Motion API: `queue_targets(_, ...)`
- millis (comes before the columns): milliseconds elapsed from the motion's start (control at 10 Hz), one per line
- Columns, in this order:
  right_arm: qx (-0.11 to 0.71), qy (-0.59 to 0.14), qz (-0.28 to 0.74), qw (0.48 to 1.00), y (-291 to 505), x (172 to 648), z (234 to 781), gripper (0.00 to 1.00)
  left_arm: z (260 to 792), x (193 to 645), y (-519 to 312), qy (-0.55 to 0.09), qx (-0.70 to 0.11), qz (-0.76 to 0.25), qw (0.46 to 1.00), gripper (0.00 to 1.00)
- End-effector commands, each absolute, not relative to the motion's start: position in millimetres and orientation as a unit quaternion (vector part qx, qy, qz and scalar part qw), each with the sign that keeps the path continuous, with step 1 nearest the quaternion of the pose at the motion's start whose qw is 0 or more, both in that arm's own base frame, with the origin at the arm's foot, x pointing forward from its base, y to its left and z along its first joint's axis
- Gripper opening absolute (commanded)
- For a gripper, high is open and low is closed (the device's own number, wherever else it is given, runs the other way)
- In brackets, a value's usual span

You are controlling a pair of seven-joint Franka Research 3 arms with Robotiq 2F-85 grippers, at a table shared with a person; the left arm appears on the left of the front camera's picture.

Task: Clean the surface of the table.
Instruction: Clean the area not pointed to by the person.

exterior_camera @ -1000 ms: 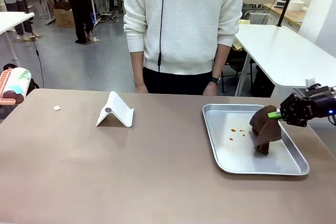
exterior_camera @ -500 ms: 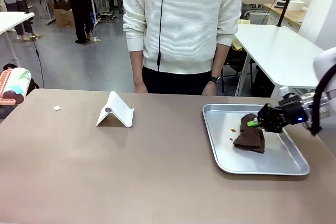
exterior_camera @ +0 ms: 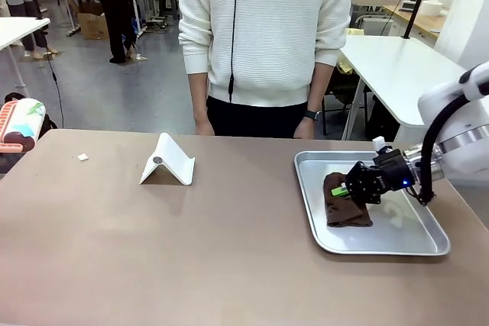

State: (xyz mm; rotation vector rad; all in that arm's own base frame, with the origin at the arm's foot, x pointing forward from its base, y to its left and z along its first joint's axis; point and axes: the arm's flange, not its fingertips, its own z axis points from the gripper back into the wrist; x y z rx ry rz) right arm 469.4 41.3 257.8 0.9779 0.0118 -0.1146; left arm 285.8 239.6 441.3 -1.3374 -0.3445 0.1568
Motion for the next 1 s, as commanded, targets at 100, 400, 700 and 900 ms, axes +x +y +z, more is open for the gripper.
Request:
queue_targets(100, 0.469, 0.015, 0.012, 0.883, 71.0, 468.4, 255.8, 0.09, 445.4, 286.3, 238.4, -0.165, -0.618, 0.075, 0.765, 0.00)
queue_targets(400, 0.469, 0.003, -0.015, 0.883, 54.3, 470.3, 255.7, 0.09, 445.4, 286.3, 238.4, -0.165, -0.618, 0.075, 0.765, 0.00)
queue_targets(700, 0.469, -0.042, -0.070, 0.879, 5.2, 468.5, 265.9, 0.09, 445.4, 286.3, 238.4, -0.165, -0.618, 0.075, 0.765, 0.00)
queue_targets(900, 0.485, -0.066, -0.108, 0.865, -30.7, 464.3, 272.7, 0.09, 445.4, 286.3, 238.4, -0.165, -0.618, 0.075, 0.765, 0.00)
